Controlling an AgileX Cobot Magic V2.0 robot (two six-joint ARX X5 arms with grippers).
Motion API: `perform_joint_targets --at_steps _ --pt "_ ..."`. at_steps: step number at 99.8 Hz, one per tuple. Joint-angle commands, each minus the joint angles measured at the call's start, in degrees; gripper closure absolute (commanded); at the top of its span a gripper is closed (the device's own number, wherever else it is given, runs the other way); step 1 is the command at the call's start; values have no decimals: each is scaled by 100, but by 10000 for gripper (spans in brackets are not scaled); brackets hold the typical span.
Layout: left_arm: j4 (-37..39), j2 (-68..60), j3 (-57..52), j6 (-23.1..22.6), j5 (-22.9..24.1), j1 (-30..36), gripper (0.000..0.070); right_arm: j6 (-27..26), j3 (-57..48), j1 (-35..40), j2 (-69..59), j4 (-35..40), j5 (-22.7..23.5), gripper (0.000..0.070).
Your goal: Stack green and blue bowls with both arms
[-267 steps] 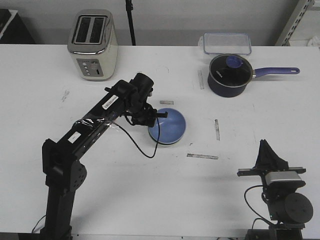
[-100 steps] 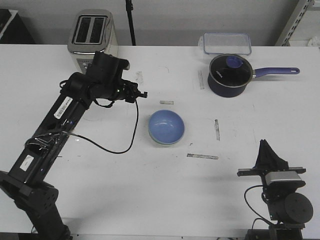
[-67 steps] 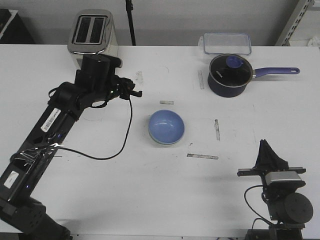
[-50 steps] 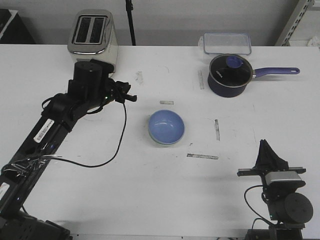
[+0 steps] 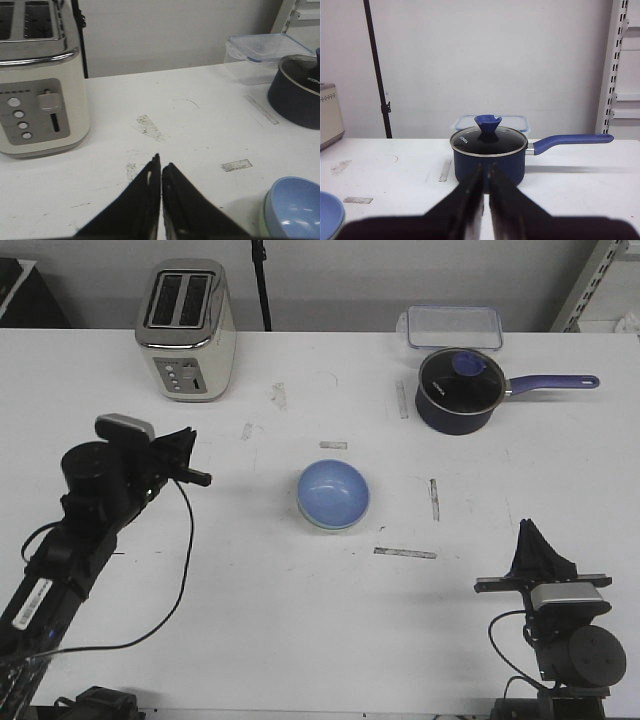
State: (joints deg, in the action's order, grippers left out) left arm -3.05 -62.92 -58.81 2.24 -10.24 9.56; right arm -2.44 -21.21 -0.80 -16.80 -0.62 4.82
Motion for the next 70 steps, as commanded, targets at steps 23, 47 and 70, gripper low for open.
perform_joint_targets --at_steps 23,47,70 --pt "529 1626 1633 -74 13 -807 700 -76 -9 -2 -2 -66 7 691" --pt "643 2992 2704 -72 17 -1255 699 -76 -9 -2 -2 -66 7 691" --pt "579 4094 3554 -68 17 -1266 699 -76 -9 -2 -2 -66 7 691"
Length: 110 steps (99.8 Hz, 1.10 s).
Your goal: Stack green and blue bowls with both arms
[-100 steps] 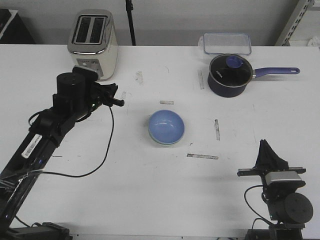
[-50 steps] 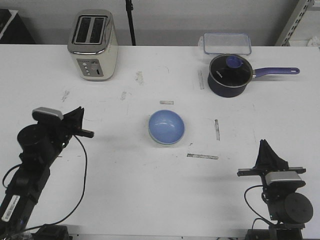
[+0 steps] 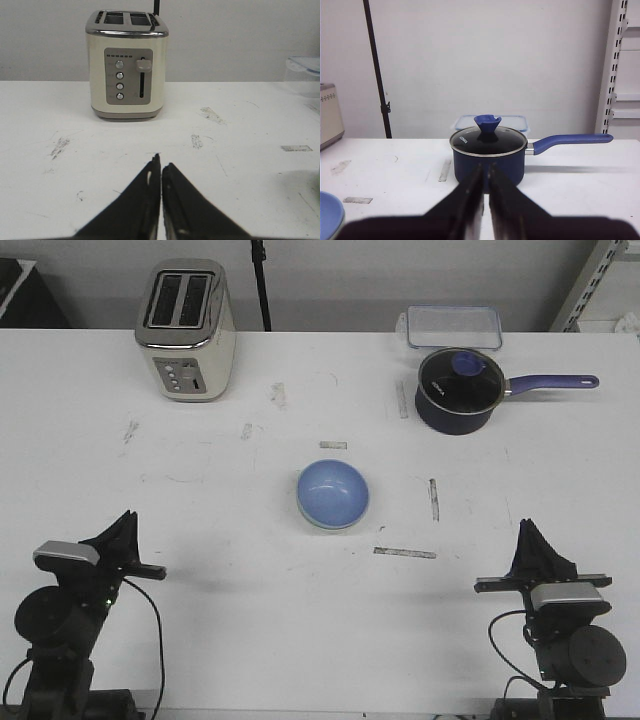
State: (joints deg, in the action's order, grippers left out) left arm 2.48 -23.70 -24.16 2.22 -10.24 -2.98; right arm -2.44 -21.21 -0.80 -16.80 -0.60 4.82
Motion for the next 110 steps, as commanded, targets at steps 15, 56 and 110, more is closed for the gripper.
perform_joint_targets --at_steps 15,56,110 --pt "-380 647 175 -39 15 -11 699 -74 -9 -2 -2 -68 7 691" --pt "-382 1073 173 -39 13 -11 699 -76 -9 -2 -2 -68 7 691" --pt "-232 1458 527 -11 1193 669 699 -76 -9 -2 -2 -68 7 691"
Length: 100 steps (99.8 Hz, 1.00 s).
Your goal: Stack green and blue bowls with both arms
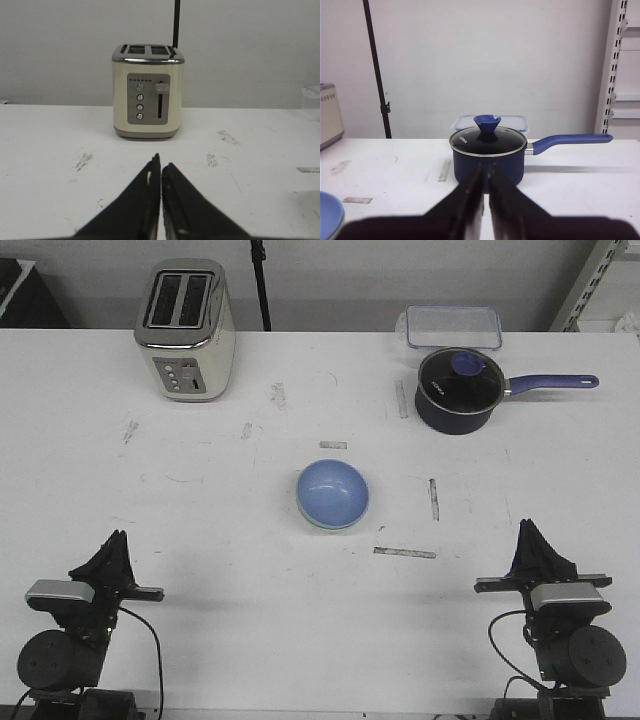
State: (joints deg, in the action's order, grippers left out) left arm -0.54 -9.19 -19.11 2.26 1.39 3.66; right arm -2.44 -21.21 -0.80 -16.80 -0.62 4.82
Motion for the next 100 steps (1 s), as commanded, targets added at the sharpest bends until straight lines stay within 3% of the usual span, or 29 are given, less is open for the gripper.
perform_joint_targets --at_steps 1,14,38,100 --pt "72 9 33 -13 31 4 699 -74 -9 -2 -2 -66 9 691" --pt "192 103 278 -87 28 -11 697 -74 -9 -2 -2 -63 7 691" --pt "1141 407 1045 -317 13 -66 696 -76 -9 -2 -2 -66 7 691" --pt "1180 901 1845 -317 -31 -278 696 -76 -9 -2 -2 -66 7 692"
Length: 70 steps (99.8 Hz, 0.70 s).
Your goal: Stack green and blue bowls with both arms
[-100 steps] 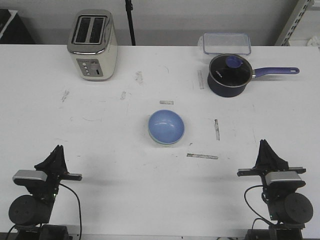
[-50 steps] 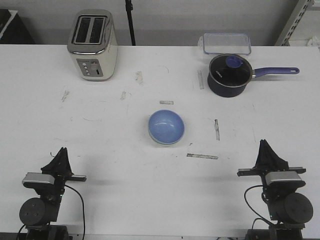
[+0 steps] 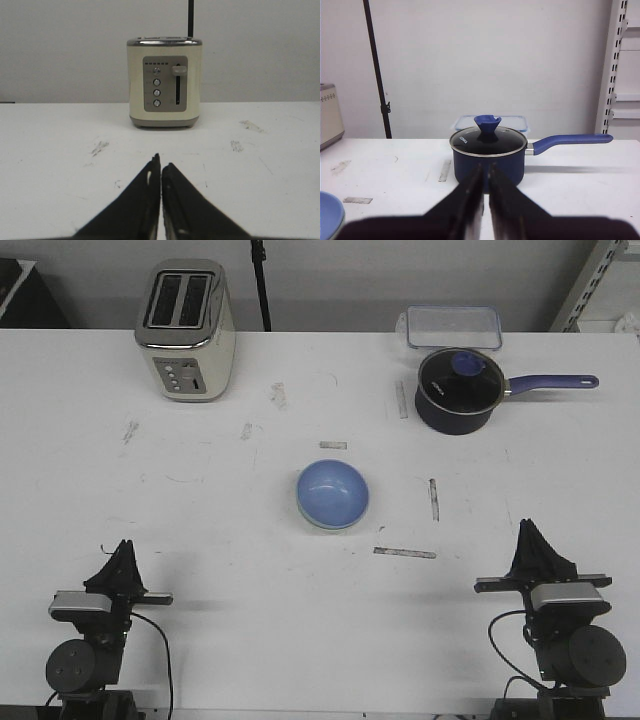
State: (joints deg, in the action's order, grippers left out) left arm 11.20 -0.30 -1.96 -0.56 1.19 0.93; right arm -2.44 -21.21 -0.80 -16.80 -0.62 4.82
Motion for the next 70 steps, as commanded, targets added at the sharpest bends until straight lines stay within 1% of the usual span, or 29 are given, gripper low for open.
perform_joint_targets --at_steps 1,38,57,70 --pt "-2 11 129 -35 -9 -7 696 -76 -9 -2 -2 -66 7 691" --pt "-109 11 129 -33 -9 -17 696 -76 -9 -2 -2 -66 7 691" --pt "-321 11 129 -31 -9 -15 696 -76 -9 -2 -2 -63 9 691" --pt "-295 11 129 -31 -11 -15 697 -74 -9 -2 -2 -63 7 691"
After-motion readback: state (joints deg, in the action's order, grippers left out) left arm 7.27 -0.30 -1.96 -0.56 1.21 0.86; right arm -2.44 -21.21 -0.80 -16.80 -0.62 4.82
